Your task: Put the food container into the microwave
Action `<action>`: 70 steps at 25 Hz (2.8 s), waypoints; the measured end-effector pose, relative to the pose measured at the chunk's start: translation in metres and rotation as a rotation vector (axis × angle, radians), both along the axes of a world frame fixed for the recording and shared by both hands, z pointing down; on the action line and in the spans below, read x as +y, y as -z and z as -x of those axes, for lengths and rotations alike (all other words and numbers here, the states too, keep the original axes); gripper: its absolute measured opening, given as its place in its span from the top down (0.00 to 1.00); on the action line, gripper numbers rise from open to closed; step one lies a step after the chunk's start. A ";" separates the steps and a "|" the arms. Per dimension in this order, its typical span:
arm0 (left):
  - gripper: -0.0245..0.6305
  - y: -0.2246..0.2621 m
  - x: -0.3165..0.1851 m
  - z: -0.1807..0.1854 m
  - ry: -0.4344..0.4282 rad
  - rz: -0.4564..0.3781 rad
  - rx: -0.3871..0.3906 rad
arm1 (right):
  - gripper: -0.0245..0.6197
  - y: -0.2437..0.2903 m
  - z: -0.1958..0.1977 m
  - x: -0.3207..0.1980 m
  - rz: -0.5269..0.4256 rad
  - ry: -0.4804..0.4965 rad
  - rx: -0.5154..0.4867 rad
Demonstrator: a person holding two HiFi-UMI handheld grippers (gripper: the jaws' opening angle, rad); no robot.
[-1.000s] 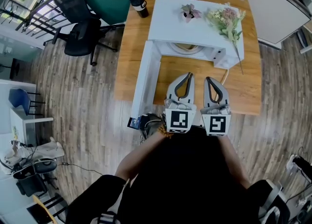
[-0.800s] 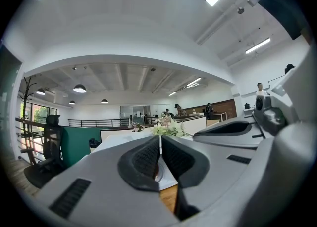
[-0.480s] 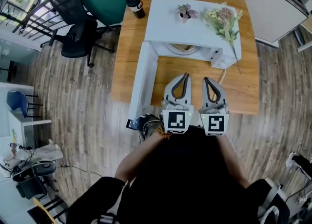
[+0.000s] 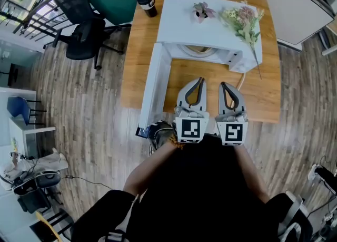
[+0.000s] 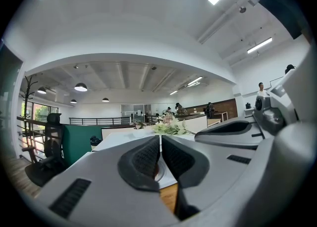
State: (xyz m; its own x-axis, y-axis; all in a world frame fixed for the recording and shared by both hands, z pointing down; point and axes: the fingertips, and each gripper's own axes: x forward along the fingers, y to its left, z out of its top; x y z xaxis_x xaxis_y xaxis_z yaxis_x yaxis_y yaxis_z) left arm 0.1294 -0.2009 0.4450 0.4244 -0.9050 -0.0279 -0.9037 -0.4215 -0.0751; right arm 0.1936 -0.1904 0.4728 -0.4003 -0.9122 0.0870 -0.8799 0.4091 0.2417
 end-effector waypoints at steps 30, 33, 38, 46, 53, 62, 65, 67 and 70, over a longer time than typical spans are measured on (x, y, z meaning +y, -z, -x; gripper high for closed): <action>0.91 -0.005 0.008 0.003 0.007 0.016 0.003 | 0.95 -0.002 0.003 0.007 0.016 -0.004 -0.025; 0.91 -0.005 0.008 0.003 0.005 0.016 0.000 | 0.95 -0.002 0.004 0.007 0.017 0.003 -0.011; 0.91 -0.006 0.005 0.003 0.003 0.018 0.008 | 0.95 0.001 0.008 0.005 0.006 0.013 -0.028; 0.91 -0.007 0.001 0.005 0.006 0.022 -0.006 | 0.96 0.000 0.012 0.001 0.014 0.019 -0.024; 0.91 -0.006 0.001 0.008 0.016 0.028 0.007 | 0.96 -0.005 0.017 0.004 0.034 0.036 0.003; 0.91 -0.013 0.003 0.014 0.037 0.055 0.025 | 0.96 -0.007 0.016 0.007 0.052 0.029 -0.041; 0.91 -0.016 0.007 0.019 0.048 0.072 0.028 | 0.96 -0.008 0.022 0.012 0.071 0.038 -0.053; 0.91 -0.016 0.009 0.022 0.056 0.070 0.026 | 0.96 -0.008 0.026 0.014 0.070 0.047 -0.063; 0.91 -0.017 0.011 0.028 0.064 0.077 0.020 | 0.96 -0.010 0.033 0.015 0.093 0.056 -0.086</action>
State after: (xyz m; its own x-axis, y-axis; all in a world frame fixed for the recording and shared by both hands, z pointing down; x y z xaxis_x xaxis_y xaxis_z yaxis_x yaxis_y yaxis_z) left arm 0.1015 -0.1901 0.4616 0.3655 -0.9302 0.0345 -0.9301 -0.3664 -0.0265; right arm 0.1607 -0.1750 0.4832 -0.4599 -0.8780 0.1331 -0.8710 0.4752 0.1250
